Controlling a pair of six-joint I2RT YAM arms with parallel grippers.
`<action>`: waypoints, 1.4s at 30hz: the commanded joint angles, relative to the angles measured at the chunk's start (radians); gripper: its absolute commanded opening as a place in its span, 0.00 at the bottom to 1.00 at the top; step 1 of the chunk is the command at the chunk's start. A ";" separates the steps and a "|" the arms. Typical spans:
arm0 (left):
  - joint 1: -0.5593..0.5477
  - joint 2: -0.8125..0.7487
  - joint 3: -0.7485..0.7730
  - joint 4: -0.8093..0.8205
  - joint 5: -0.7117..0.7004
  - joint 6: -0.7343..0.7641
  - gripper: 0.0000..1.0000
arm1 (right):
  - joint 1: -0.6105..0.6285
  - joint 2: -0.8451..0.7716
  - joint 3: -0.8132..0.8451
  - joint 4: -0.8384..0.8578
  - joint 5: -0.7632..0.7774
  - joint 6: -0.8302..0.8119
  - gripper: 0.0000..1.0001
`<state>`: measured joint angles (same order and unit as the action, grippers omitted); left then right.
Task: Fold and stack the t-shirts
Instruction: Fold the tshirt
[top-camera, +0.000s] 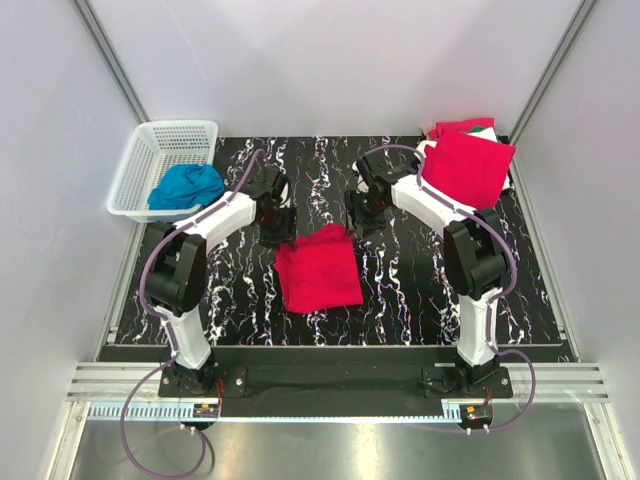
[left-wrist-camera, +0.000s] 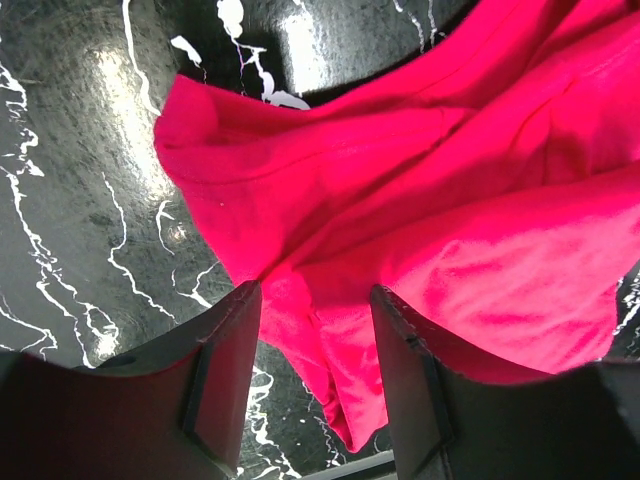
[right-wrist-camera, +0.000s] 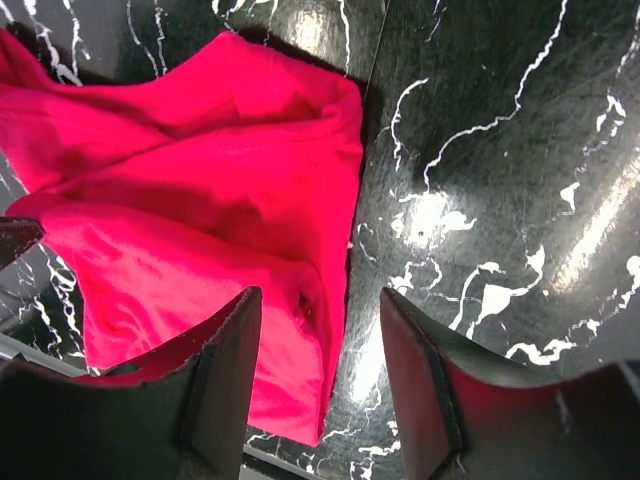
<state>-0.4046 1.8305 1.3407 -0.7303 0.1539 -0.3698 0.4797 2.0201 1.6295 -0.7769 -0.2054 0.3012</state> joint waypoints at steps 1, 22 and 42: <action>0.003 0.010 0.037 0.032 0.027 0.023 0.51 | 0.005 0.023 0.050 0.025 -0.037 -0.007 0.57; 0.004 0.035 0.018 0.048 0.053 0.026 0.45 | 0.007 0.026 0.010 0.056 -0.117 0.039 0.56; 0.004 0.039 0.009 0.048 0.072 0.031 0.00 | 0.008 0.020 -0.016 0.059 -0.129 0.041 0.00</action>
<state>-0.4046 1.8687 1.3403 -0.7048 0.2073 -0.3553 0.4797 2.0762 1.5894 -0.7315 -0.3164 0.3489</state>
